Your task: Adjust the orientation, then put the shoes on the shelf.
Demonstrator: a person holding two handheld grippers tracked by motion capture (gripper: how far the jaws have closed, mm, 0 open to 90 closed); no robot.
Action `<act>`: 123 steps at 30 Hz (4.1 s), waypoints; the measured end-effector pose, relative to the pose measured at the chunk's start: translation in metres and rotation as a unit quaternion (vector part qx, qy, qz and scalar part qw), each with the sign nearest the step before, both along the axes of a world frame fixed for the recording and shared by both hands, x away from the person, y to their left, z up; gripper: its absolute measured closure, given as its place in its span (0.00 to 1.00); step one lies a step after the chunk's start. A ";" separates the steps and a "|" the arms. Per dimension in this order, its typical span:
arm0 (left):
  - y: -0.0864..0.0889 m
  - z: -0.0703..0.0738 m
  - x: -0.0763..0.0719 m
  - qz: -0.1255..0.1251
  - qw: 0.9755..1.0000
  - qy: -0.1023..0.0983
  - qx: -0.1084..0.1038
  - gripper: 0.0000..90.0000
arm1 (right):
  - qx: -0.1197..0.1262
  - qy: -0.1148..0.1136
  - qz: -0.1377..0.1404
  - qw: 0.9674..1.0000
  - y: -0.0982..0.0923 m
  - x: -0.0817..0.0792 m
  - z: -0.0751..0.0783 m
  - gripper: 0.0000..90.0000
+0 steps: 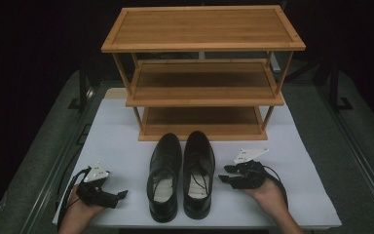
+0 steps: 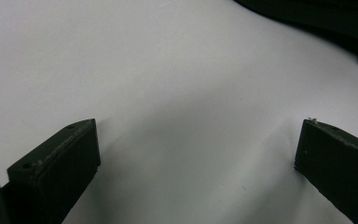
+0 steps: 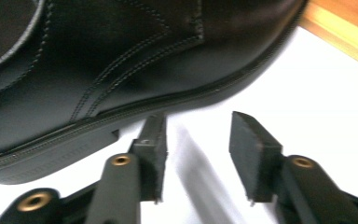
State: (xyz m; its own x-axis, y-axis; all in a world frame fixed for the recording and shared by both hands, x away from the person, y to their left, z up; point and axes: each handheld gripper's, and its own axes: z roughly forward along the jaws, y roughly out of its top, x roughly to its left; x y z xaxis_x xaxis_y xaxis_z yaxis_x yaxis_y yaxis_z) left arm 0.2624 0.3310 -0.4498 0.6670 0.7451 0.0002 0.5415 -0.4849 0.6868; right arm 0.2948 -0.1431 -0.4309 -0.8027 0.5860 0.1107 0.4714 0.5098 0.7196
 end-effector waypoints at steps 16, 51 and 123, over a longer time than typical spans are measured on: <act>-0.018 0.045 0.000 -0.029 0.999 -0.021 -0.029 0.18 | 0.017 -0.023 -0.048 0.998 -0.005 -0.003 0.026 0.44; -0.099 0.086 0.029 -0.130 0.987 -0.041 -0.080 0.38 | 0.058 -0.002 0.016 0.998 0.052 0.010 0.058 0.44; -0.133 0.109 0.058 -0.064 0.989 -0.128 -0.044 0.97 | 0.055 -0.075 -0.066 0.993 -0.013 0.038 0.078 0.97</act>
State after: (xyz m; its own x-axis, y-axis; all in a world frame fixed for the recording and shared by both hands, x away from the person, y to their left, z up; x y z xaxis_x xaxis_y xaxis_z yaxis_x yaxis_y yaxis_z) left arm 0.3209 0.1984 -0.3411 0.7424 0.6590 0.1209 0.2817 -0.4708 0.8361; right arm 0.3327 -0.1565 -0.3524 -0.7319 0.6784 0.0643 0.4115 0.3648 0.8352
